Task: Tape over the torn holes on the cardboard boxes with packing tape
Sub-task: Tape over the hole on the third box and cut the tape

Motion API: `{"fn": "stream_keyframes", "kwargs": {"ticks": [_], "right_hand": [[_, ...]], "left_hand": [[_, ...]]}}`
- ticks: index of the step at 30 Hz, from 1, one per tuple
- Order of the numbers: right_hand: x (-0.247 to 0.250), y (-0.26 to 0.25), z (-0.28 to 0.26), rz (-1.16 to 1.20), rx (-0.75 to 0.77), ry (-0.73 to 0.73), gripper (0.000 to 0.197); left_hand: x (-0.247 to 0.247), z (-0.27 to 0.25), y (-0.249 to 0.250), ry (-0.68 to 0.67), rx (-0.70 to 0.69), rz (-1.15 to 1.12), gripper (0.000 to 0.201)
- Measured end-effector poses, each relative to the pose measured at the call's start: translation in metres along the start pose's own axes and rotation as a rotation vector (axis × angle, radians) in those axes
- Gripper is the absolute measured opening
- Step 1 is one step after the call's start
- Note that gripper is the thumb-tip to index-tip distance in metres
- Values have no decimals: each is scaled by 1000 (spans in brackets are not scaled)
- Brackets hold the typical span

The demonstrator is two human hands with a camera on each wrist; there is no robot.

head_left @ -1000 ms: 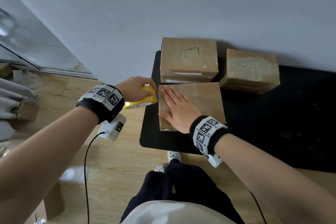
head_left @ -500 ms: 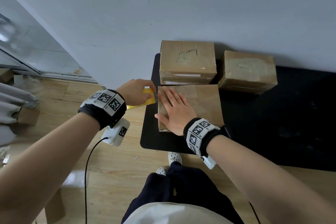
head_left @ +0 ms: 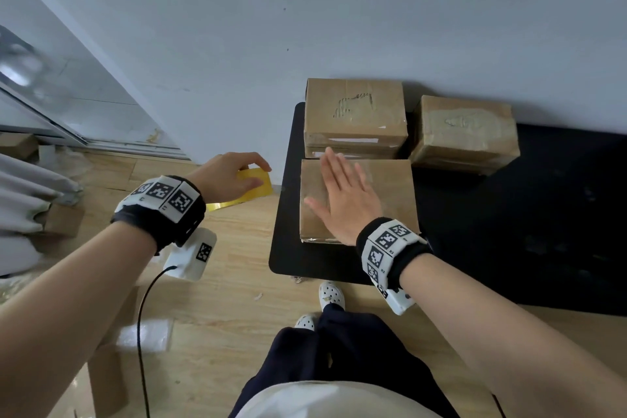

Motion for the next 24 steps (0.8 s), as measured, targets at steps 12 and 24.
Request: {"fn": "stream_keyframes", "kwargs": {"ticks": [12,24], "right_hand": [[-6,30,-10,78,-81,-4,74],[38,38,-36,660,-103,24,48]], "left_hand": [[-11,-3,16,18,-105,-77,23],[-10,-10,55,-11,-181,-123,21]]}}
Point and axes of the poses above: each hand's wrist, its own z-axis towards the middle knuckle, its own x-axis out of the back of the hand, y = z × x, the point moved 10 cm from there along z, towards the middle knuckle, and after that the axes turned 10 degrees about -x, right-handed, at the moved point
